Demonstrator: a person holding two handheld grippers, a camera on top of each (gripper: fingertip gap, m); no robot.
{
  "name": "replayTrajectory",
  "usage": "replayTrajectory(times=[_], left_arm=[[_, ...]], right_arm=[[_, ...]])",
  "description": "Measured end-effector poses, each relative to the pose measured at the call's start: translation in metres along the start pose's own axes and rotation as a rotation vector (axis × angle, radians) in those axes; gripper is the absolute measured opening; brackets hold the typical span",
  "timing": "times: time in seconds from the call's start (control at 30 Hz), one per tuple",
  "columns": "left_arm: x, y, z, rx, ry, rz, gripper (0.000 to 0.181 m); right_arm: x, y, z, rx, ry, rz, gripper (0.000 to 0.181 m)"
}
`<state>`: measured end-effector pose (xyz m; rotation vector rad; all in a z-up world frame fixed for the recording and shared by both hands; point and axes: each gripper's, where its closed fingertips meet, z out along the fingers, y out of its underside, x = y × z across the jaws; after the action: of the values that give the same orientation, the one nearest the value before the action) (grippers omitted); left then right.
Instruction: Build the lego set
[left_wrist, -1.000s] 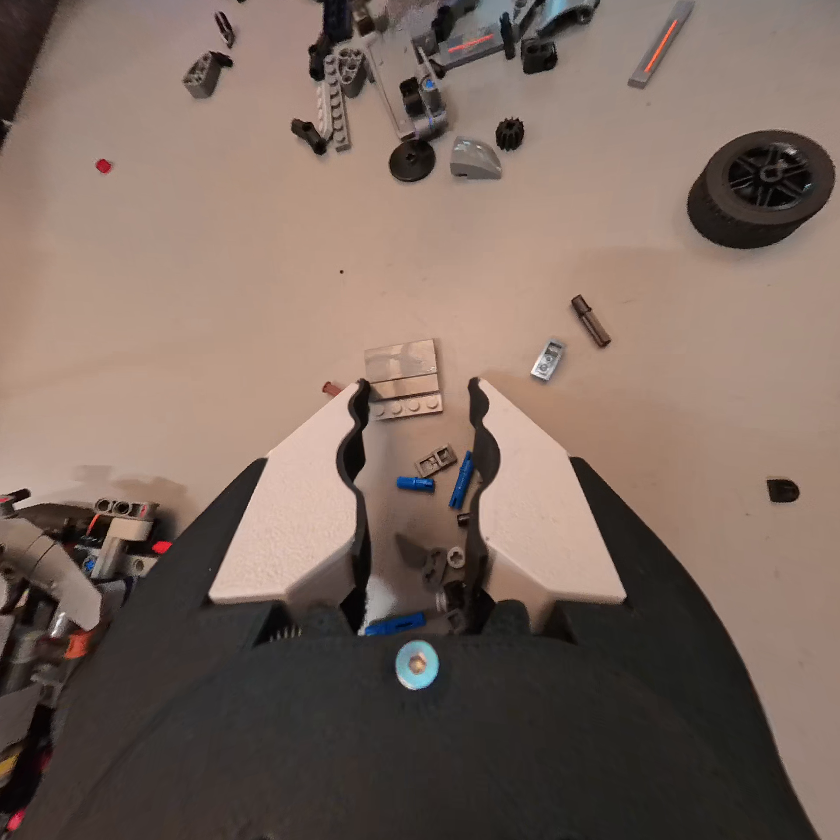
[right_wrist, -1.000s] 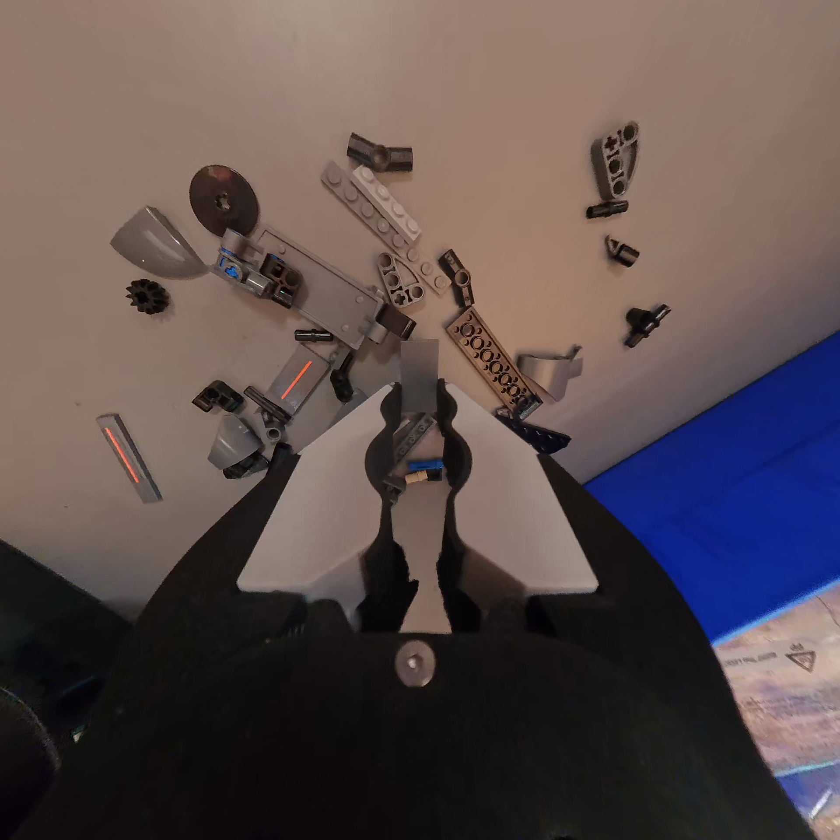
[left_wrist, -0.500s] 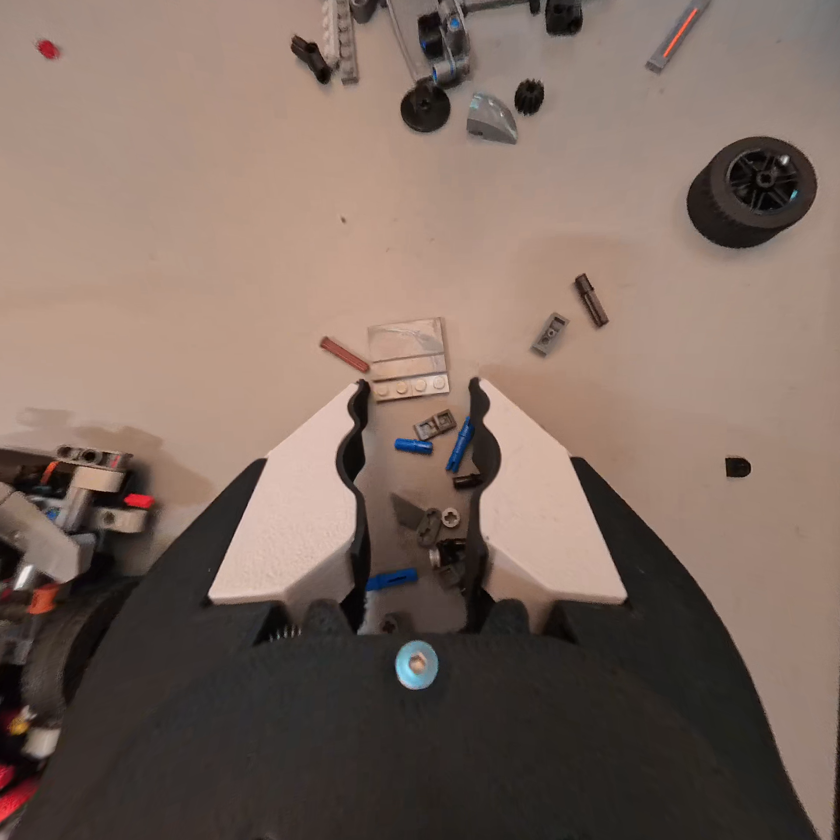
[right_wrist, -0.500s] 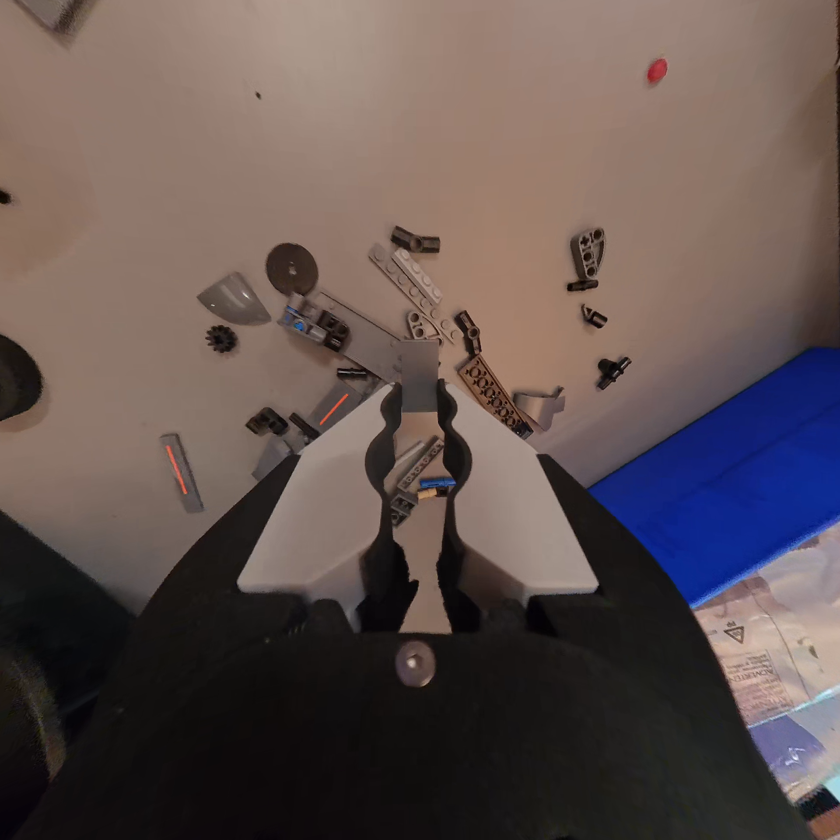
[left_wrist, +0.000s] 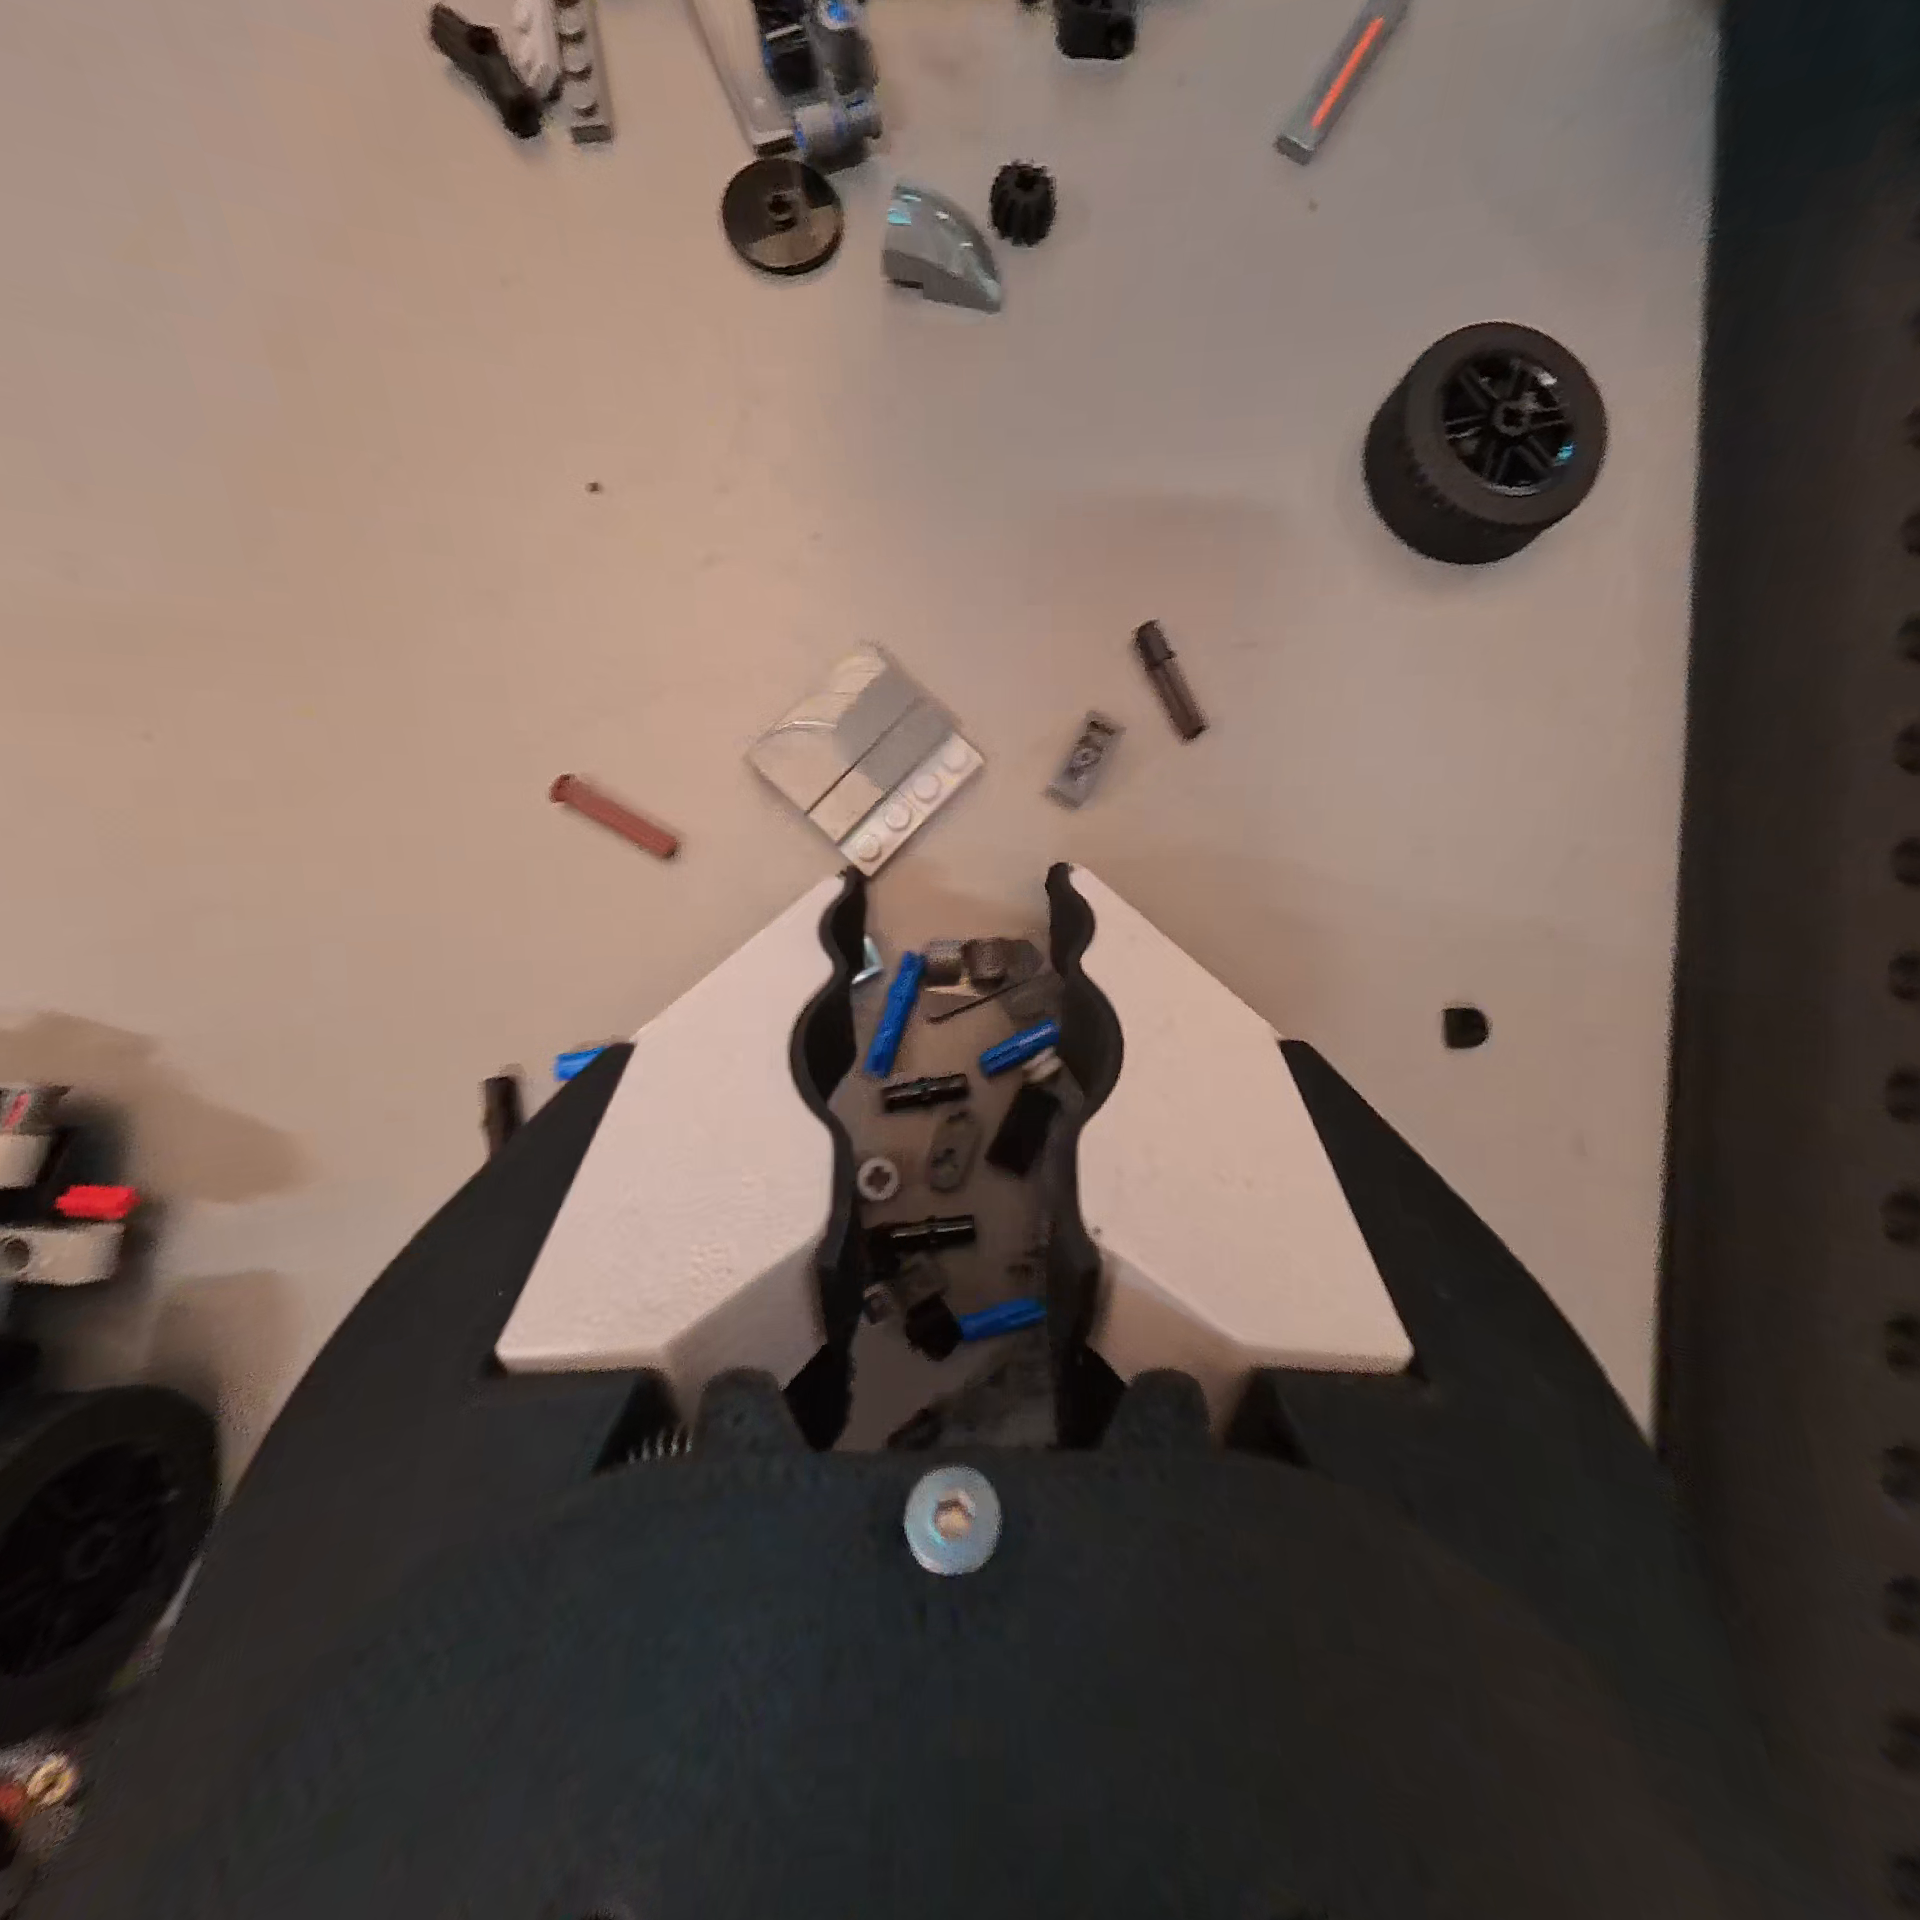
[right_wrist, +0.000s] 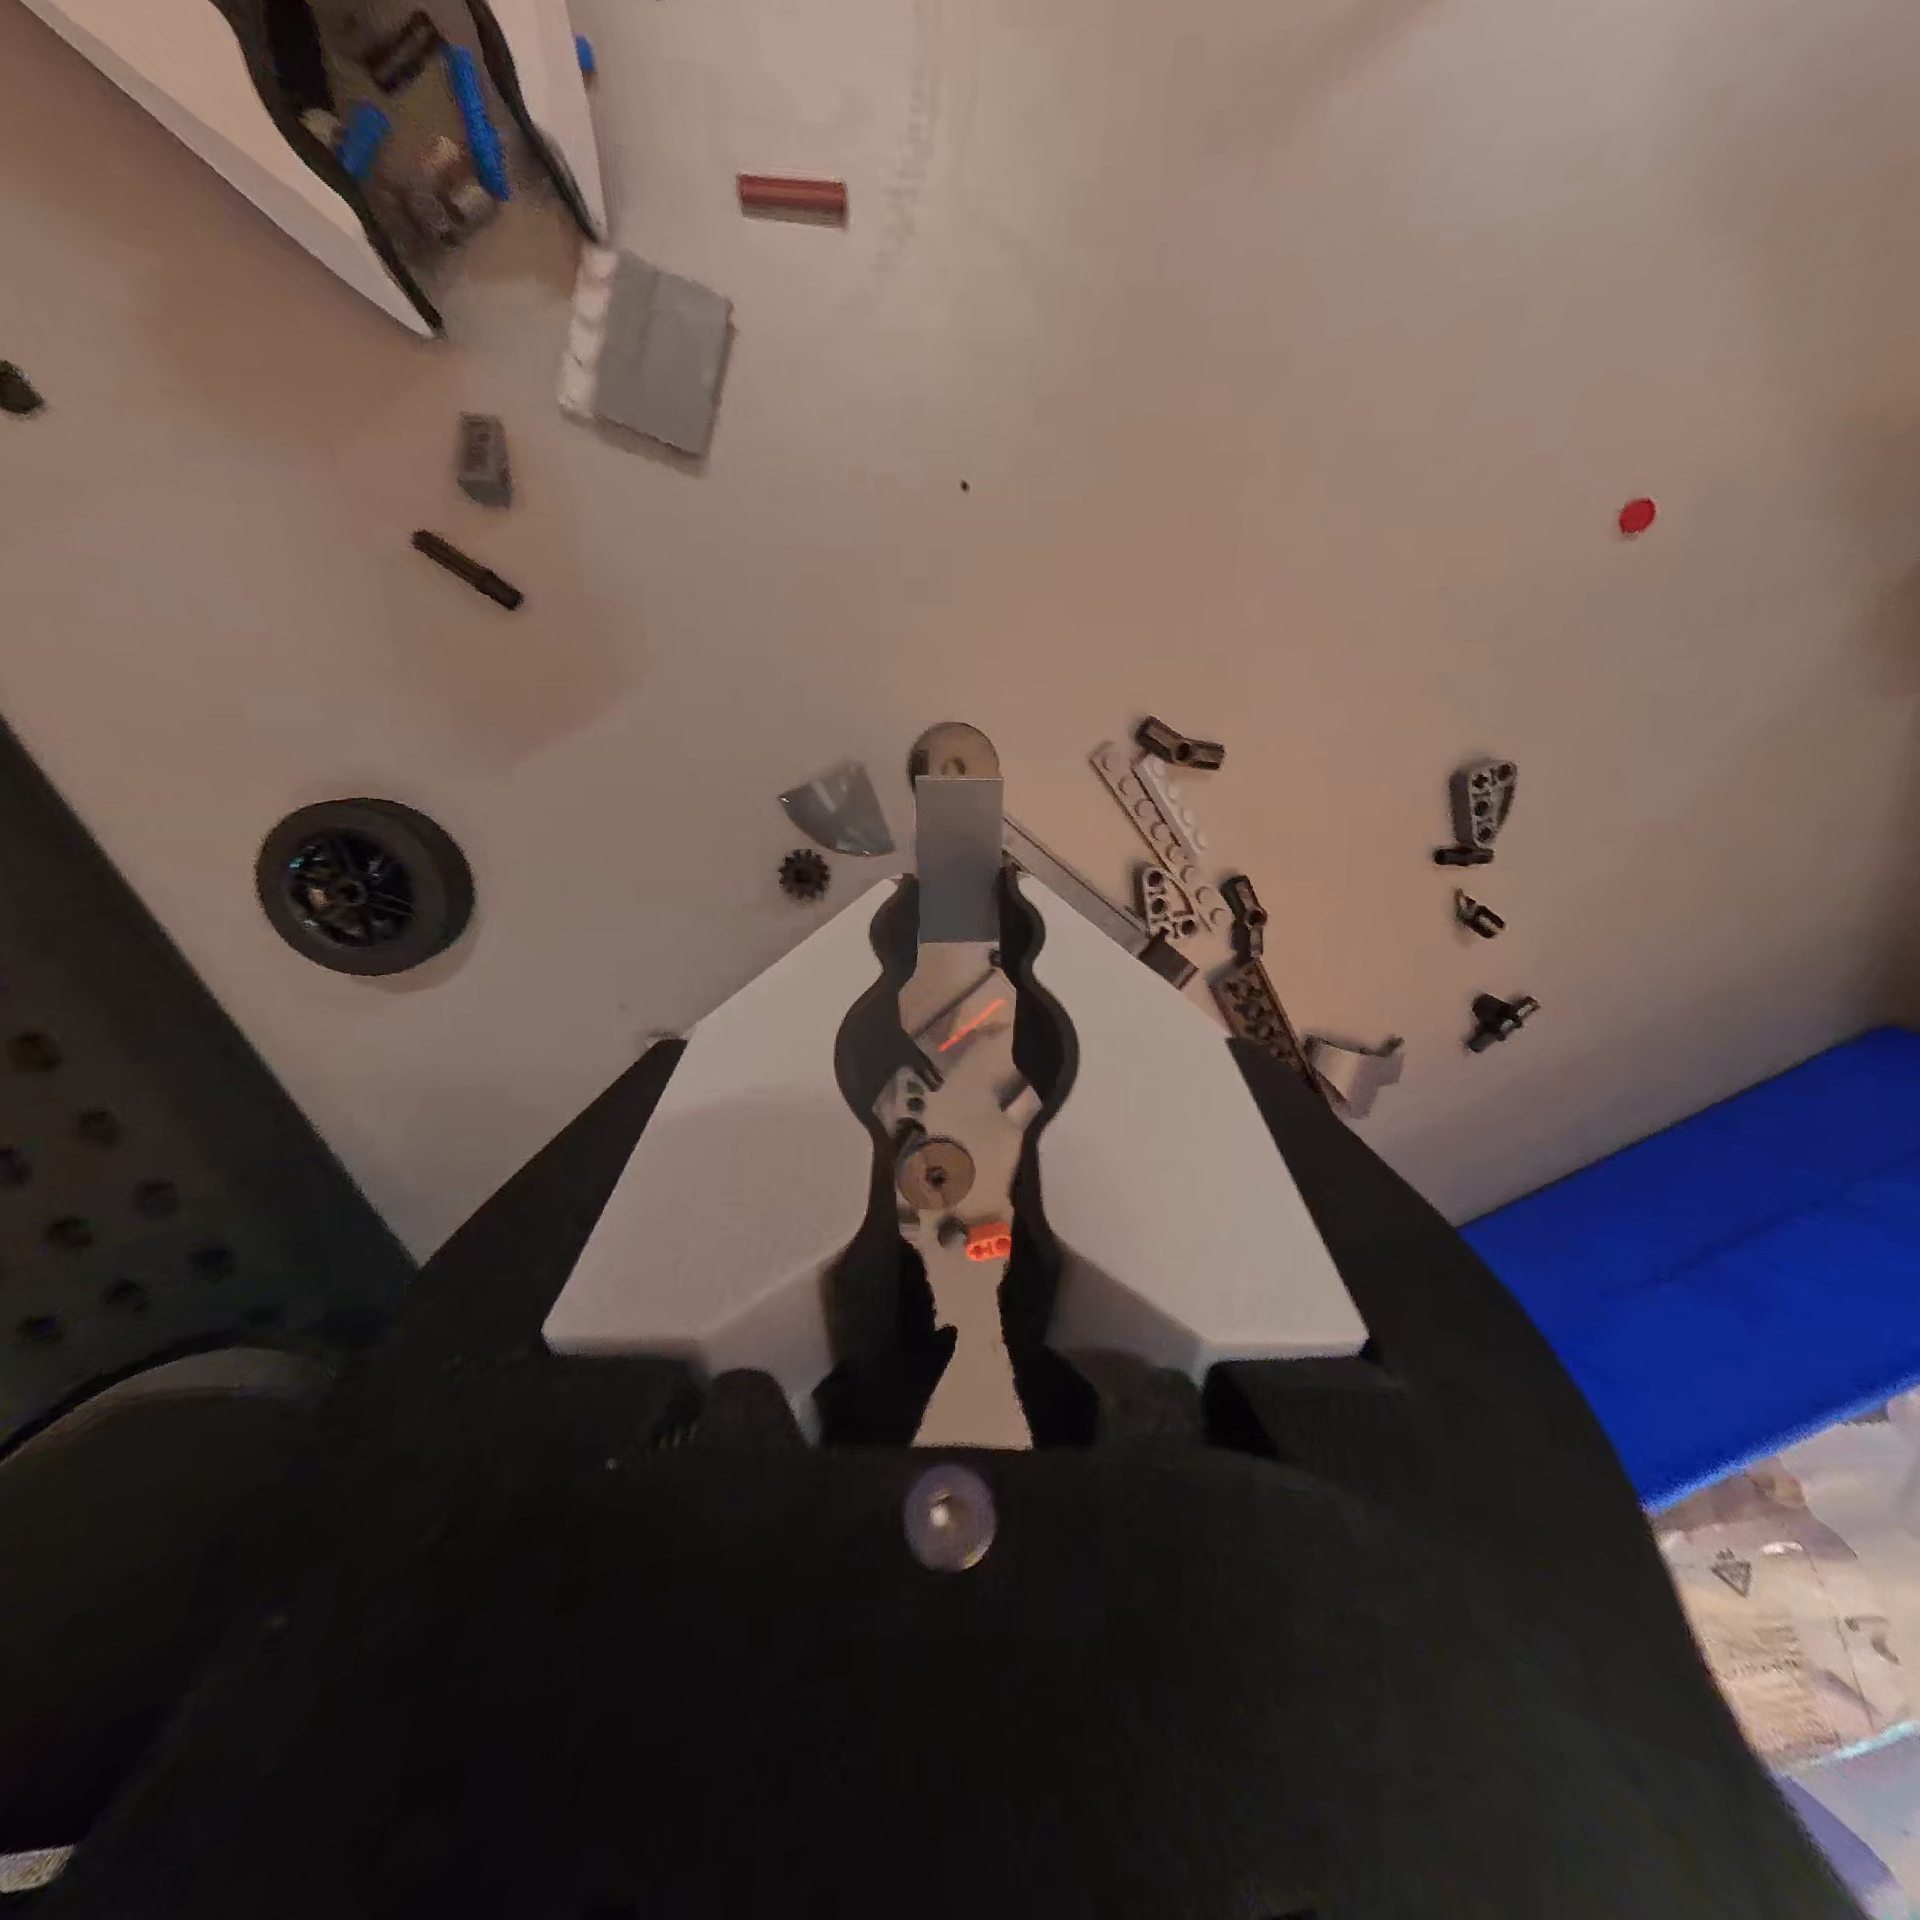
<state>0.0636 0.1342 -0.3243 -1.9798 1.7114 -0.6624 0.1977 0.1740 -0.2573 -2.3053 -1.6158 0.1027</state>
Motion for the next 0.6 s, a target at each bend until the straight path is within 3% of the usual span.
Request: replayTrajectory(times=[0.27, 0.6], left_arm=[[0.021, -0.011, 0.009, 0.051, 0.086, 0.039, 0.042], [0.027, -0.015, 0.012, 0.098, 0.121, 0.072, 0.047]], right_arm=[[-0.047, -0.037, 0.015, 0.097, -0.142, -0.063, 0.013], [-0.074, -0.045, 0.06, -0.022, -0.154, -0.326, 0.013]])
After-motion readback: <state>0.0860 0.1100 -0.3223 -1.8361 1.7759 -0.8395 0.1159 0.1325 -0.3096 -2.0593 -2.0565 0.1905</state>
